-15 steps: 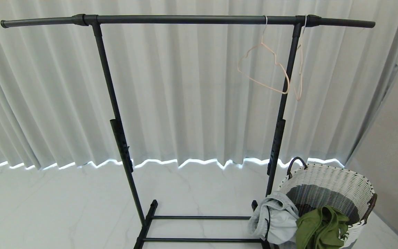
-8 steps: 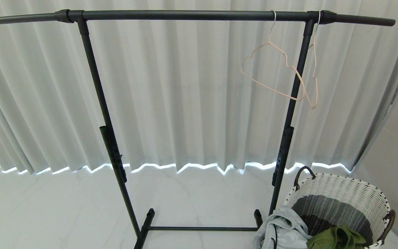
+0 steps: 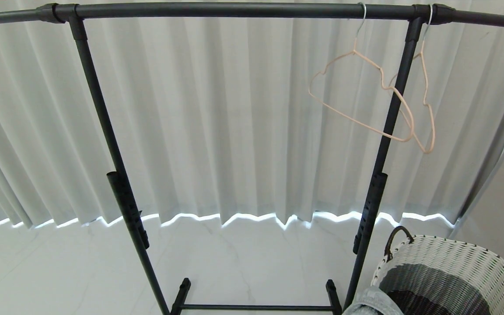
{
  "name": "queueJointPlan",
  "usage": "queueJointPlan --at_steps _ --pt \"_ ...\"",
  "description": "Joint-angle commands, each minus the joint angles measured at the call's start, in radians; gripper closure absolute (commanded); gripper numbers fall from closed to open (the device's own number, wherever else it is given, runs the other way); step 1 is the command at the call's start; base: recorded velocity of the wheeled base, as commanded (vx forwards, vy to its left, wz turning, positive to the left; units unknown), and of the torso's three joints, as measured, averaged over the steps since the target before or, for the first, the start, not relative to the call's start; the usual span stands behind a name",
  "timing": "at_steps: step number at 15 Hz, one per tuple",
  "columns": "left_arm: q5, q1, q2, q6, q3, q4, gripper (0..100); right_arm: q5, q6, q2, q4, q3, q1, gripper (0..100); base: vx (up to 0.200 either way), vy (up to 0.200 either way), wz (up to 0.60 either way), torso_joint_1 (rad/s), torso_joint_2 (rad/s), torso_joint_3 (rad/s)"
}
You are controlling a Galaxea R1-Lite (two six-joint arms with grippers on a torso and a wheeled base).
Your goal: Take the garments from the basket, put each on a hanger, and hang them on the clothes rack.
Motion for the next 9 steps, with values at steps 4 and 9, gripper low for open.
queueJointPlan --at_steps 4,9 --pt "0.001 0.000 0.000 -0.001 0.000 -0.001 0 0.002 -0.007 0.000 -0.013 -0.003 0.000 0 0.000 0.000 0.00 0.000 0.00 0.000" --pt "0.001 0.000 0.000 -0.001 0.000 -0.001 0 0.141 0.077 0.462 -0.007 -0.268 0.090 0 0.000 0.000 0.00 0.000 0.00 0.000"
